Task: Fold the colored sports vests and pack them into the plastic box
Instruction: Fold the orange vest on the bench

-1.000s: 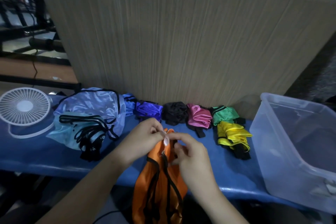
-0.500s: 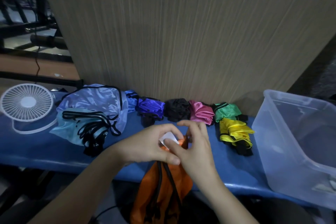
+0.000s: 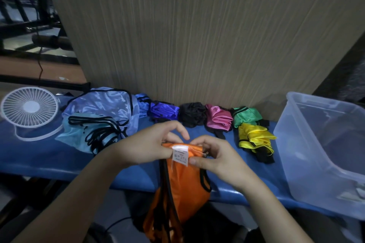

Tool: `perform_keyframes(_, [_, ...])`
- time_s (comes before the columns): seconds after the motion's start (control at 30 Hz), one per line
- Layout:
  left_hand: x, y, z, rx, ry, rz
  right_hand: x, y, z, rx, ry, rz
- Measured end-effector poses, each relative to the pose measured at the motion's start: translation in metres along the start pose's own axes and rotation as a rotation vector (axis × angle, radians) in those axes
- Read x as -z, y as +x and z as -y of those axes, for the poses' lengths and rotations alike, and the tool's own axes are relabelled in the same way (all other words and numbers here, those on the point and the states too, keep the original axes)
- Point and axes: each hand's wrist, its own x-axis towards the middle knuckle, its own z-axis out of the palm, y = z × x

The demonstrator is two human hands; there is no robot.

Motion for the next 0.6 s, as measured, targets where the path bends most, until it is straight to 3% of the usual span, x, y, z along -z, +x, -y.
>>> perform_keyframes(0.33, [0.007, -0.013, -0.01, -0.058, 0.288, -0.06, -0.003, -0.008, 0.014, 0.095, -0.151, -0.216])
perform_keyframes(0.47, [0.004, -0.023, -0.032, -0.102, 0.281, -0.078, -0.005, -0.01, 0.029, 0.204, -0.128, -0.307])
perform_keyframes(0.6, [-0.013, -0.024, -0.052, -0.163, 0.373, -0.196, -0.01, -0.012, 0.044, 0.277, -0.13, -0.295])
